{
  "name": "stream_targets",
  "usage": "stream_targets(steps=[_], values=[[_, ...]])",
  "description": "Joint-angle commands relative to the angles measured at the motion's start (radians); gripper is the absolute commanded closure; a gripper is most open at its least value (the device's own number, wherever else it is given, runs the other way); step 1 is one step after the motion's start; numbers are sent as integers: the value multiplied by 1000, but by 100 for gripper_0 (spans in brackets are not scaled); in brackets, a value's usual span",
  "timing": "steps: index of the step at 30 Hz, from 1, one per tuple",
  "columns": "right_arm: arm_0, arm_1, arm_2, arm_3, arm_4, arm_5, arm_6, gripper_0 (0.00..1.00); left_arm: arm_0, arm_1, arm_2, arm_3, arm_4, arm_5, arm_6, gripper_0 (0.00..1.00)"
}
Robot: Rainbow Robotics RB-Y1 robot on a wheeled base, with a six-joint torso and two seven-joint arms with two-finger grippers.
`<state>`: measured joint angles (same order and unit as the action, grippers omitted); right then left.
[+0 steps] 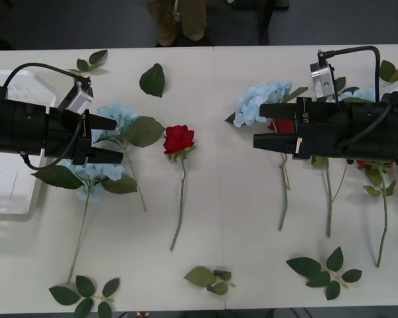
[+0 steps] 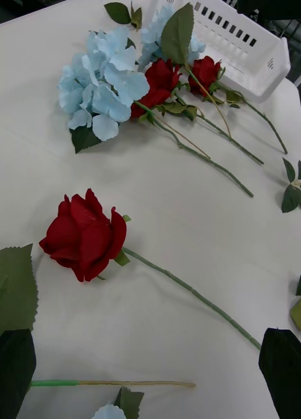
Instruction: Place the red flowers into the right box and the blue flowers into the left box. If a person shows an open palm, hand one flower to the person first, then continue sorting.
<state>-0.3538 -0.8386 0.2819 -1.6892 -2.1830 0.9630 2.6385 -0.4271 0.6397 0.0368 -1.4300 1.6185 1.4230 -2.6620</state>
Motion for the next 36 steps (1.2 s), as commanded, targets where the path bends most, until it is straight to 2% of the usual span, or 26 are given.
stream_targets(steps=[1, 2, 3, 6, 8, 11, 16, 18, 20, 24, 28, 32, 35, 36], values=[[9, 13, -13, -7, 0, -4, 26, 2, 90, -54, -14, 45, -8, 1, -43, 0], [9, 13, -13, -7, 0, -4, 26, 2, 77, -46, -11, 56, 6, 1, -43, 0], [64, 36, 14, 22, 2, -6, 24, 3, 77, -37, -14, 62, 7, 4, -43, 0], [61, 29, -3, 34, -32, -15, 17, 25, 31, 5, -15, 71, 18, 39, -43, 0], [52, 6, -9, 36, -44, -32, 3, 35, 5, 37, -17, 68, 18, 96, -43, 0], [27, -63, -13, 42, -38, -72, -74, 37, -27, 104, -18, 23, 3, 192, -43, 0], [-45, -232, -12, 89, 75, -60, -311, 37, -65, 267, -6, -198, -80, 369, 666, 0], [-59, -274, -12, 97, 143, -32, -402, 37, -70, 299, 5, -263, -101, 418, 830, 0], [-82, -318, -12, 103, 276, 51, -586, 37, -70, 324, 28, -359, -152, 497, 1100, 0], [-77, -356, -13, 86, 459, 141, -824, 37, -65, 310, 31, -466, -263, 497, 1375, 0], [-68, -405, -13, 55, 652, 169, -966, 37, -53, 285, -9, -515, -336, 497, 1466, 0], [-36, -418, -13, 57, 917, 154, -1077, 36, -2, 247, -109, -572, -457, 497, 1504, 0], [26, -418, -13, 55, 1108, 86, -1115, 31, 36, 218, -193, -601, -579, 497, 1504, 0], [73, -416, -13, 55, 1212, 42, -1143, 30, 60, 207, -229, -613, -638, 497, 1505, 0]])
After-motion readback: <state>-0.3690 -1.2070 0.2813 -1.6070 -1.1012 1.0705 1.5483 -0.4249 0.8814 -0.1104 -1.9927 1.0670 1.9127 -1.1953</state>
